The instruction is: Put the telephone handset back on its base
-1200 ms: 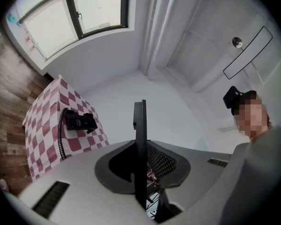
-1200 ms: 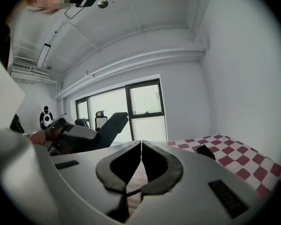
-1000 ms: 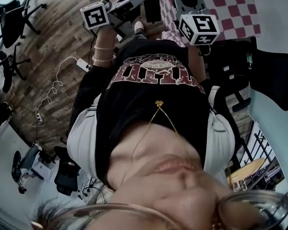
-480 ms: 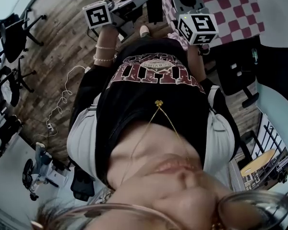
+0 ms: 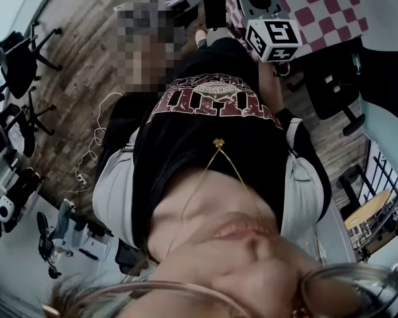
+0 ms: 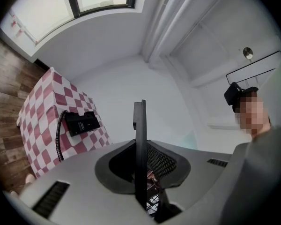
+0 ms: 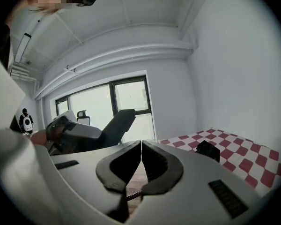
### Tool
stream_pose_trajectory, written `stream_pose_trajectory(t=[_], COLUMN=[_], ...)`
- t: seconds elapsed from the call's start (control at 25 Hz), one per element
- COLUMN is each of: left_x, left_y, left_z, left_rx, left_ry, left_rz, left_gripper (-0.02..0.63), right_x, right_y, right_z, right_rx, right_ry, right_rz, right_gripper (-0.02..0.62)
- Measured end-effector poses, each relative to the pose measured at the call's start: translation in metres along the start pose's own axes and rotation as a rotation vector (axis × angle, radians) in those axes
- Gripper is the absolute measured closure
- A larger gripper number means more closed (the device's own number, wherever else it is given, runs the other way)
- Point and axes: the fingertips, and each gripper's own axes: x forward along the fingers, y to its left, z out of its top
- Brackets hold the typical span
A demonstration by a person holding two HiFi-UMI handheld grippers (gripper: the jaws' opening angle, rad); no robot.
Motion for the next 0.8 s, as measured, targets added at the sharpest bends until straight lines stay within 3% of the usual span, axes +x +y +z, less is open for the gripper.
stream_pose_trajectory(t=[0.8], left_x=[0.050], left_y=[0.059], left_z=[0.071], left_rx=[-0.045], left_ry=[0.037], left_rz=[-0.003], left_gripper=[0.529], right_x=[0.084], right_y=[-0.066], right_z=[0.025], right_rx=[0.003], right_ry=[0.037], right_rz=[0.000], right_gripper=[0.574])
